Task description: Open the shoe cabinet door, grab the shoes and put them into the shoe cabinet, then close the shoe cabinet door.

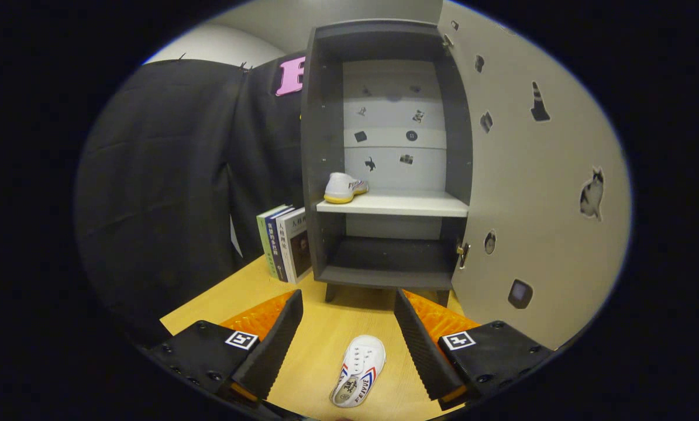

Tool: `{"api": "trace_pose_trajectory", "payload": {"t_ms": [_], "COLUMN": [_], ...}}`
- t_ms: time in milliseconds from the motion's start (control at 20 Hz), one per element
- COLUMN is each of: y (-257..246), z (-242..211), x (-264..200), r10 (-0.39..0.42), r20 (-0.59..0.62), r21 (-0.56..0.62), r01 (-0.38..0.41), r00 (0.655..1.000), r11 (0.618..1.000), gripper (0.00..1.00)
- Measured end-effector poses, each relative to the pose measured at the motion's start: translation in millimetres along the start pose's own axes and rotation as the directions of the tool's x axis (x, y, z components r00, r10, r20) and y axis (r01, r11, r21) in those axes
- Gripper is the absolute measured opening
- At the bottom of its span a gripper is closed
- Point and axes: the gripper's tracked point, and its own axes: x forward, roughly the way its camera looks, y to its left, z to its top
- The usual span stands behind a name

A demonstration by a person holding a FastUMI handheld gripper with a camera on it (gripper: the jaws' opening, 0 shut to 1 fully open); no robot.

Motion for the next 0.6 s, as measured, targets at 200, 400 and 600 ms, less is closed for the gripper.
{"api": "trace_pose_trajectory", "payload": {"t_ms": [200,400,600], "y": [4.6,4.9,6.6], "z": [-60.8,-108.3,-150.3], "x": [36.2,61.4,79.8], "r10": [0.033,0.047,0.062], "r20": [-0.135,-0.246,-0.348], "r21": [0.031,0.066,0.078], "r01": [-0.029,-0.032,-0.036], "r00": [0.990,0.968,0.935], "r11": [0.999,0.997,0.996], "gripper": [0.98,0.98,0.97]}}
